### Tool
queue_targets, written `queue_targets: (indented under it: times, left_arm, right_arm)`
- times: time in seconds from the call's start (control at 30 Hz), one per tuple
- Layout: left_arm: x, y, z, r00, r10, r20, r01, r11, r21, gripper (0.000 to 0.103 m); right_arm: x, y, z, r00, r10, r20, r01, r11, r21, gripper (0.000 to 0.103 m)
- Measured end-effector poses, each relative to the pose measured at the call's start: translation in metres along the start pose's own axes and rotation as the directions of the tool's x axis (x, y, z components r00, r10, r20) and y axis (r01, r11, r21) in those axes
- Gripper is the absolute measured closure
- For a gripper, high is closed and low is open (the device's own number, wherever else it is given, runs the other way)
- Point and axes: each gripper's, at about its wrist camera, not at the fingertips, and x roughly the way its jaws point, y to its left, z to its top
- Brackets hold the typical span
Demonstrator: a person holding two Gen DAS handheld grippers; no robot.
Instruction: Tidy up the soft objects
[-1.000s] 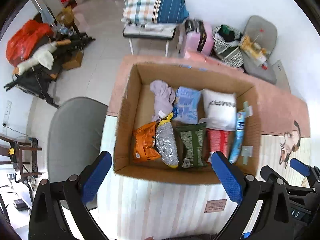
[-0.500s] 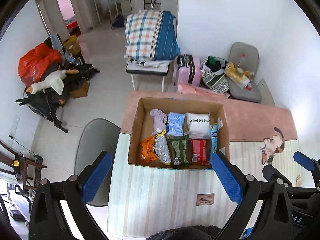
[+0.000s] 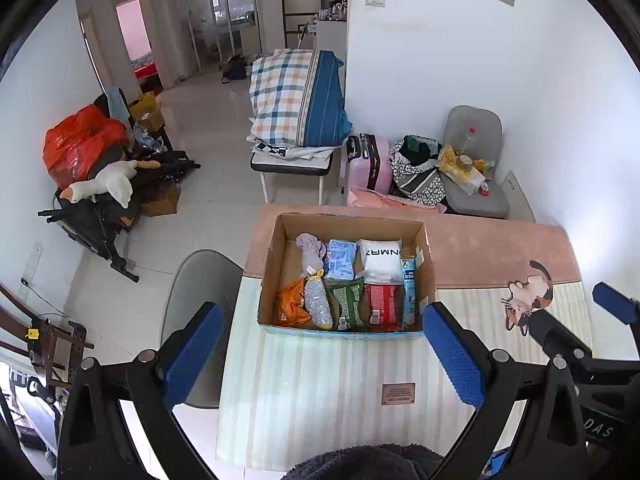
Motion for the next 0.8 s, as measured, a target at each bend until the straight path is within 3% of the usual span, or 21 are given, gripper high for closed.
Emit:
queue_targets:
  times: [0.27,0.8]
  left_arm:
    - [0.002,-0.003,-0.006,1.0,-0.012,-0.01,0.012,1.0,-0.008,0.001]
    - [0.04,-0.003,-0.016,0.996,0.004,-0.09,-0.004,1.0,-0.008,0.001]
  right_arm:
    - [-0.014,-0.006,0.002,0.999,-0.036,0.039,0.036,0.999,0.014,0.0]
    - [0.039,-0.01,-0.011,0.995,-0.086,-0.059,0.088,0.996,0.031,0.0]
